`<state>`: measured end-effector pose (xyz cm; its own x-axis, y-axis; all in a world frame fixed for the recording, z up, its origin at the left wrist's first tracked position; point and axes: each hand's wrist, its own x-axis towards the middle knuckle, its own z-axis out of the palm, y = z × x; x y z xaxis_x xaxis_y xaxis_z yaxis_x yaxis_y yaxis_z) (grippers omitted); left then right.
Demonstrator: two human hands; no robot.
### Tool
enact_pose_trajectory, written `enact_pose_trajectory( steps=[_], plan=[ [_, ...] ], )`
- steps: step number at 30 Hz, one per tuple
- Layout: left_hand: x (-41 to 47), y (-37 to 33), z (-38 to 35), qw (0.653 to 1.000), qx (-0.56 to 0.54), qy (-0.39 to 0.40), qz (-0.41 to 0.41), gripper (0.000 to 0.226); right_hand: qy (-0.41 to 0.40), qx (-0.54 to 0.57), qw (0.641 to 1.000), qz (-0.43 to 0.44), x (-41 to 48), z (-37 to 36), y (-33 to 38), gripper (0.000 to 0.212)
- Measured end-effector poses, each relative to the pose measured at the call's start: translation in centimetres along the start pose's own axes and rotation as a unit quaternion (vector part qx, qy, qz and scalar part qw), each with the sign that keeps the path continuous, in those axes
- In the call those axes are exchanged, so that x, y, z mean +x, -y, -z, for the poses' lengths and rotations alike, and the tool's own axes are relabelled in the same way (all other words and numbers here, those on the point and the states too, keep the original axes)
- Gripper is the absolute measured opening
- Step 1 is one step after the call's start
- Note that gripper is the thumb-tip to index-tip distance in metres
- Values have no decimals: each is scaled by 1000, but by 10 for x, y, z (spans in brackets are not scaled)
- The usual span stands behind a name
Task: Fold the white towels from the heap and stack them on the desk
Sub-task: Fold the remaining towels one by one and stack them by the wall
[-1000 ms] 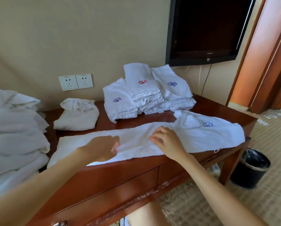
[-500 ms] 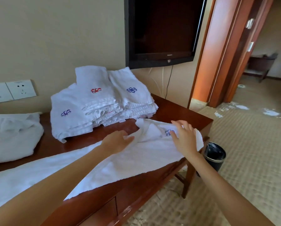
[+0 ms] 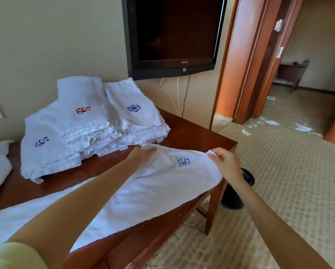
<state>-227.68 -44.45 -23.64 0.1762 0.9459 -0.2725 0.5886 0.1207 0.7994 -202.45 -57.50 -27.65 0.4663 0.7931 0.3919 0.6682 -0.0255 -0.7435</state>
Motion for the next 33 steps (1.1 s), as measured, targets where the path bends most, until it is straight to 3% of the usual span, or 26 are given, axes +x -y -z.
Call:
enact_pose_trajectory(
  steps=[3,8,10,14,17,21,24,25,27,30,33],
  plan=[
    [-1,-11,-3,992,-120,32,-8,66,17,55,996,65,8,1,5,12],
    [-8,-18,-4,994,-86,68,-8,75,-66,110,987,94,23,-1,26,11],
    [-7,-18,-6,995,-83,39,-31,75,-56,60,994,72,29,-6,25,11],
    [-9,-22,-6,989,-66,-4,-131,73,86,-126,988,1,38,-24,5,16],
    [-14,-33,-4,975,-6,-35,-218,71,88,-184,979,-28,39,-30,3,14],
    [-22,-42,-3,960,8,-40,-277,75,72,-238,968,21,42,-31,15,22],
    [-25,-41,-2,960,-3,-31,-278,74,35,-92,995,20,43,-35,32,17],
    [-25,-40,-2,960,-7,-28,-277,75,53,-4,998,-19,44,-35,43,16],
    [-28,-40,-2,960,-17,-14,-280,76,142,165,968,-126,43,-32,69,28],
    [-35,-40,-4,956,-33,25,-290,82,259,186,934,-163,40,-31,94,36],
    [-40,-38,-8,953,-13,58,-299,94,269,196,931,-148,38,-41,99,49]
  ],
)
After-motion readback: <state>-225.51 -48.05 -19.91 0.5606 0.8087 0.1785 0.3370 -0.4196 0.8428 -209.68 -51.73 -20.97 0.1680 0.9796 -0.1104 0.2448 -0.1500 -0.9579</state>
